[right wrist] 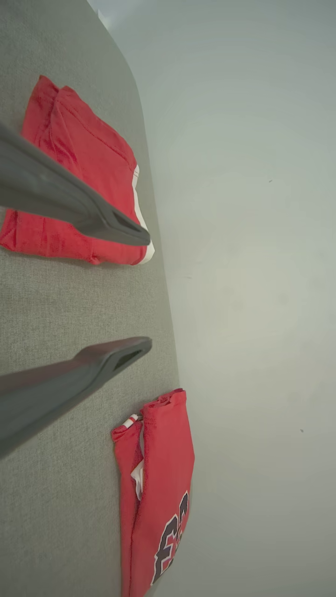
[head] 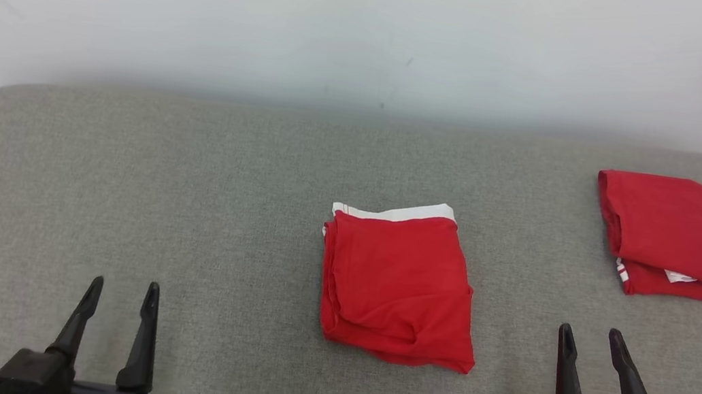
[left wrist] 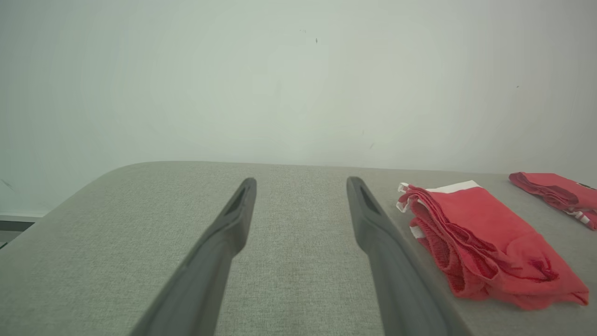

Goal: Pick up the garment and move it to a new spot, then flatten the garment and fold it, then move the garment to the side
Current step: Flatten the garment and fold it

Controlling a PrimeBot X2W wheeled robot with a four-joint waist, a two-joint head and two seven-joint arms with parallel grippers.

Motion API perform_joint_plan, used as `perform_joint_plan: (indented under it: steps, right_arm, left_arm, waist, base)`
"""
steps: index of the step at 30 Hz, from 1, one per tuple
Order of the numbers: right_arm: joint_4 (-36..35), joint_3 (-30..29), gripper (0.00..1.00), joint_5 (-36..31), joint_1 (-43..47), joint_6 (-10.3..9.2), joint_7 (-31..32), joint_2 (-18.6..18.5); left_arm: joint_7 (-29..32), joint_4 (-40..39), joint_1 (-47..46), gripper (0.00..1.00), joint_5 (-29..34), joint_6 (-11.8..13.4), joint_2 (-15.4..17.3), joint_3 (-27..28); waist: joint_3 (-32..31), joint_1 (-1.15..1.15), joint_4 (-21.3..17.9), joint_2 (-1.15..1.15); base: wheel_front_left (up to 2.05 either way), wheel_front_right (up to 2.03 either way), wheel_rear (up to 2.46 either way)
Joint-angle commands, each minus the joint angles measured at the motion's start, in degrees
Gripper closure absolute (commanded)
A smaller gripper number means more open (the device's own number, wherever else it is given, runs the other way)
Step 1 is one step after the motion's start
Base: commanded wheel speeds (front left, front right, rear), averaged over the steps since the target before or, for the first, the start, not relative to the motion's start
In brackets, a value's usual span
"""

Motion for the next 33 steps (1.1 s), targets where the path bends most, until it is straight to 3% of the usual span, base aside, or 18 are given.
perform_joint_plan:
  steps: [1,19,33]
  right_arm:
    - [-0.55,-0.56,0.00,-0.41,1.09,-0.15,-0.22,0.41]
    - [-3.99,-1.73,0.00,-3.05,7.81,-0.15,0.03,1.32]
    - [-4.06,-1.39,0.00,-3.24,7.66,-0.15,0.84,1.64]
  left_arm:
    - [-0.16,0.04,1.08,0.00,0.24,0.06,0.45,0.50]
    - [-0.16,-2.80,6.76,0.00,1.02,0.97,0.64,4.12]
    - [-0.16,-3.03,7.90,0.00,-0.58,0.35,2.11,2.49]
  waist:
    - [-0.81,0.00,-0.53,0.00]
    - [-2.55,0.00,-0.40,0.00]
    - [-2.51,0.00,0.20,0.00]
  base:
    - [0.00,0.00,0.00]
    - [0.00,0.00,0.00]
    - [0.00,0.00,0.00]
